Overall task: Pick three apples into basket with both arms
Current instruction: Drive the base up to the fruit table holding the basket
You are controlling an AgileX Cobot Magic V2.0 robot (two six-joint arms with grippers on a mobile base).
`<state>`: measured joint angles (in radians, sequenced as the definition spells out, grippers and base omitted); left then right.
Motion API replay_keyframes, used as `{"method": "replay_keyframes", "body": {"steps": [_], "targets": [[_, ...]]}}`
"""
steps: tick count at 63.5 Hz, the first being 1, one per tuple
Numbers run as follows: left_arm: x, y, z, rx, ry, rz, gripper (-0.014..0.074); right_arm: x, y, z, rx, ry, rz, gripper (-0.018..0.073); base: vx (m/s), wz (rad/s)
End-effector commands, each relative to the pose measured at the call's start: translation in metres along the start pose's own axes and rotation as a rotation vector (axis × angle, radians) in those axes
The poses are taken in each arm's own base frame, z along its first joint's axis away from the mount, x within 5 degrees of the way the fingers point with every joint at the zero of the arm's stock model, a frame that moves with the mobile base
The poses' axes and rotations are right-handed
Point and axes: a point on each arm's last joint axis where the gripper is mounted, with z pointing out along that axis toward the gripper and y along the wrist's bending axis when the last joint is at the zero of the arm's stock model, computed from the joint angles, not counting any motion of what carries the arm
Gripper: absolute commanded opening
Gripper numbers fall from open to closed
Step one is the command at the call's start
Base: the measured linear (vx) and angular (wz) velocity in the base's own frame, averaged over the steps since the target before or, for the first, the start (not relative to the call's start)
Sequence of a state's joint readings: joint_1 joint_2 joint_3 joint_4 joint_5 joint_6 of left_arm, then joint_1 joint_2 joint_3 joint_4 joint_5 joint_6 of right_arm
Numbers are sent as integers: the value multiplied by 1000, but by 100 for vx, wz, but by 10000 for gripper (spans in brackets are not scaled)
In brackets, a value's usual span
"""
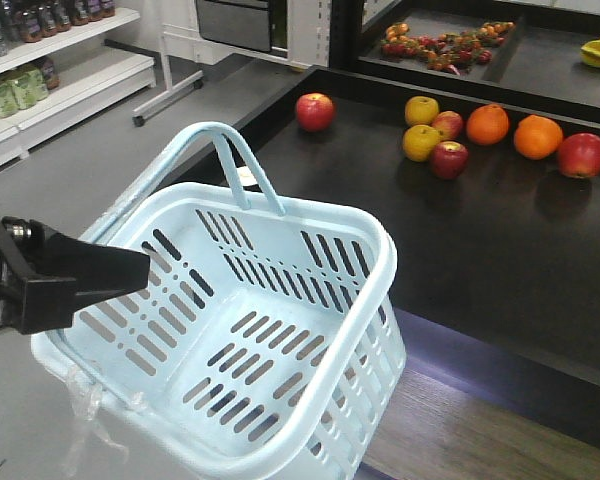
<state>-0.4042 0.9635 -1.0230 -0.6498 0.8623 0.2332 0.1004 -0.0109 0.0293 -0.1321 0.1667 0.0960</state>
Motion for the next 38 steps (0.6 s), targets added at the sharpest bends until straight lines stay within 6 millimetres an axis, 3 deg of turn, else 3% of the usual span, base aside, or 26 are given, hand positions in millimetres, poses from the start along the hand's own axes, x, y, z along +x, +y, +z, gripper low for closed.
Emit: {"method": "replay_keyframes", "body": {"steps": [1, 38], "targets": [[-14, -10, -11, 39, -120, -15, -7, -3, 0, 0, 2, -71, -17, -1, 11, -42], [-14, -10, -11, 39, -120, -15, -7, -3, 0, 0, 2, -71, -17, -1, 8, -32]]}}
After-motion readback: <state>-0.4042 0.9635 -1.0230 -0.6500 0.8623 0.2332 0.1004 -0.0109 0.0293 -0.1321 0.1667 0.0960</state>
